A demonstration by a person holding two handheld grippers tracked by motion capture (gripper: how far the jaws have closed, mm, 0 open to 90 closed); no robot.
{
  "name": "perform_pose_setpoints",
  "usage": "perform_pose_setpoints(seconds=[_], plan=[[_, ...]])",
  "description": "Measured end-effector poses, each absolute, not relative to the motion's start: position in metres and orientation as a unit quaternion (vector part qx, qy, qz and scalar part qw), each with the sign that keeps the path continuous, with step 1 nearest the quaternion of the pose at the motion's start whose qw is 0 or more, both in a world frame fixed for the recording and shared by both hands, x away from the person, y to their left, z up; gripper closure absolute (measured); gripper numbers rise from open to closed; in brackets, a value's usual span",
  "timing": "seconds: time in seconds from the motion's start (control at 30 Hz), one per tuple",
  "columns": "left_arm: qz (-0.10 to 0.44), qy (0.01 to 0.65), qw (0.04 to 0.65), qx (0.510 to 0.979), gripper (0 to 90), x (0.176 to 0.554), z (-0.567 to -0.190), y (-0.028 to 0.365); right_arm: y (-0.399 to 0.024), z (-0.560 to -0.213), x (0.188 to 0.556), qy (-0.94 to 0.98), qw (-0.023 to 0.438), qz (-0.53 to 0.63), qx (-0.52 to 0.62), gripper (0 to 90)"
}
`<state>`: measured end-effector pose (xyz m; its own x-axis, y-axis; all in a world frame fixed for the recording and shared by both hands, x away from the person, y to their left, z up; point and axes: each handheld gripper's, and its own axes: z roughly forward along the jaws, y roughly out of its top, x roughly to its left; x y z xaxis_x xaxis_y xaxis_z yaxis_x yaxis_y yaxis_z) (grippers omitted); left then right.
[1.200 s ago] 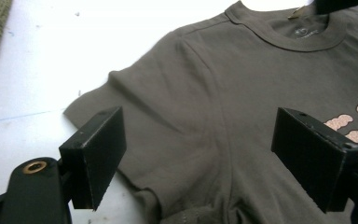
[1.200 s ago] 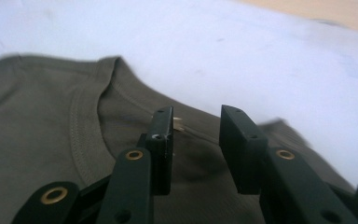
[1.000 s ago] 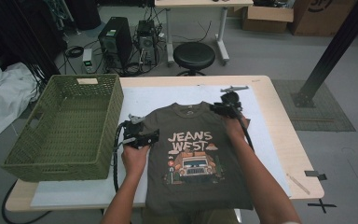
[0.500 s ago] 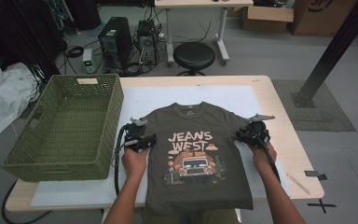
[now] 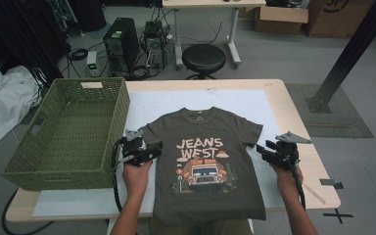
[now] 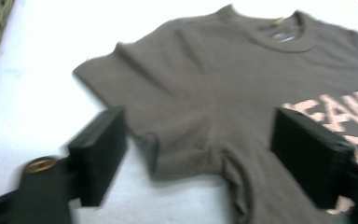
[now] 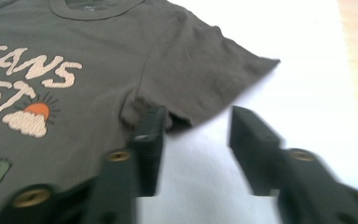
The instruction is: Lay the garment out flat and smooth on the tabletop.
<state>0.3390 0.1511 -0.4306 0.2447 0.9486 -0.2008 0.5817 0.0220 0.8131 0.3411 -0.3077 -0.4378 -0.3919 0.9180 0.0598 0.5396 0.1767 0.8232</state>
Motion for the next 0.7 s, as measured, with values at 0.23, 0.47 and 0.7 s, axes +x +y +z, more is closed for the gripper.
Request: perform_pose_setpoints(seconds=[0.23,0.47,0.7], plan=[[0.211,0.565,0.454,0.657,15.4,0.327,-0.42,0.151,-0.328,-0.436,0.326,0.701,0.229,0.425,0.524,22.5],[0.177,0.558,0.449,0.675,19.7,0.313,-0.428,0.147,-0.318,-0.444,0.312,0.735,0.159,0.438,0.493,37.6],[0.138,0.557,0.411,0.709,37.0,0.298,-0.45,0.137,-0.283,-0.45,0.304,0.788,0.151,0.4,0.443,47.7]])
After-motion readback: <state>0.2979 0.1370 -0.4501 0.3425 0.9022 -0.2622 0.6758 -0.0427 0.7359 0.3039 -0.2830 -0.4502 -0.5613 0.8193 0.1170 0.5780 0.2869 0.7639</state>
